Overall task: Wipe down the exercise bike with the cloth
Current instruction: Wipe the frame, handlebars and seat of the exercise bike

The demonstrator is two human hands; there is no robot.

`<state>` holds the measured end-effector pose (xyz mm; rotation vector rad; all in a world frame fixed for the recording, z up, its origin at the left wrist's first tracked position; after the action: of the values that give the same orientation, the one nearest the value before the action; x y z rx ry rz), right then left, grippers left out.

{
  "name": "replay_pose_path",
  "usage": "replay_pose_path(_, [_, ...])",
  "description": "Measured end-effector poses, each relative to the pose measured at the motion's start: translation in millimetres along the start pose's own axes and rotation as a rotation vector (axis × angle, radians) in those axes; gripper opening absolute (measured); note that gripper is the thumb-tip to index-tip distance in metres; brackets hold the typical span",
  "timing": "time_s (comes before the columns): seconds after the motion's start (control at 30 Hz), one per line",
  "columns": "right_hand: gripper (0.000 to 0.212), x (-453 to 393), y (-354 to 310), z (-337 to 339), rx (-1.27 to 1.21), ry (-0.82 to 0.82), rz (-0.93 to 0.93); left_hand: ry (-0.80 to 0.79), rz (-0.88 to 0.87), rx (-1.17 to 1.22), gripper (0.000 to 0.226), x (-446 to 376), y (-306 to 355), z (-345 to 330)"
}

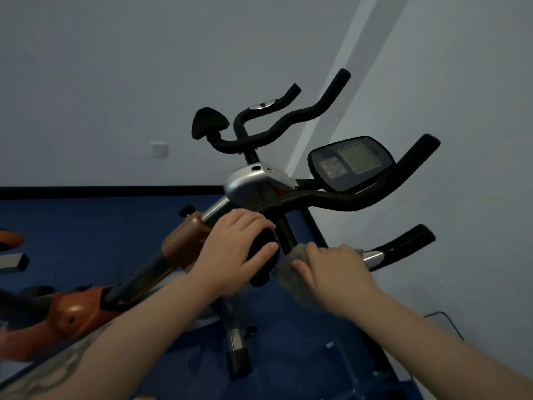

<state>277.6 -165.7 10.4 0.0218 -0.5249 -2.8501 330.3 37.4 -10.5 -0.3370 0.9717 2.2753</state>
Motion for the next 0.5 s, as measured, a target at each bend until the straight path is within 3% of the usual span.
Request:
replay_pose_path(0.07, [0.066,-18.3,-14.1,0.5,0.021,-0.036,-0.055,0.017,0.024,0.006,0.023,-12.9,-3.4,-1.9])
replay_pose_path(0.23, [0.041,-29.3,-29.0,5.3,-0.030,-0.057,-0.338,0.131,0.064,0.095,0.015,-14.8,-14.9,-15.7])
replay_pose_path(0.33, [0.031,-10.8,-31.1,6.1,0.041,0.033,-0.314,0.159,0.104,0.161,0.016,-11.0,-19.3,-21.0])
replay_pose_path(0.43, [0.032,-36.8,-23.5,-0.1,-0.043,-0.062,-0.241,0.176,0.121,0.192,0.017,-13.3,-22.1,-22.2])
replay_pose_path(0.5, [0.038,-64.3,-26.9,-0.6,-0.208,-0.092,-0.317,0.188,0.145,0.222,0.018,-13.8,-22.9,-23.0])
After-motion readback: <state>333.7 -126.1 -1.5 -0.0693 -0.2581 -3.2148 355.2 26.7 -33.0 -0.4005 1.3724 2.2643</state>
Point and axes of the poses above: each hand's wrist, its own x-axis away from the middle knuckle, its own z-axis out of the back of the hand, y = z × x, the point moved 1 cm from there along -x, towards the middle knuckle, and after that the axes turned 2 degrees about z, right-handed, at the moved point
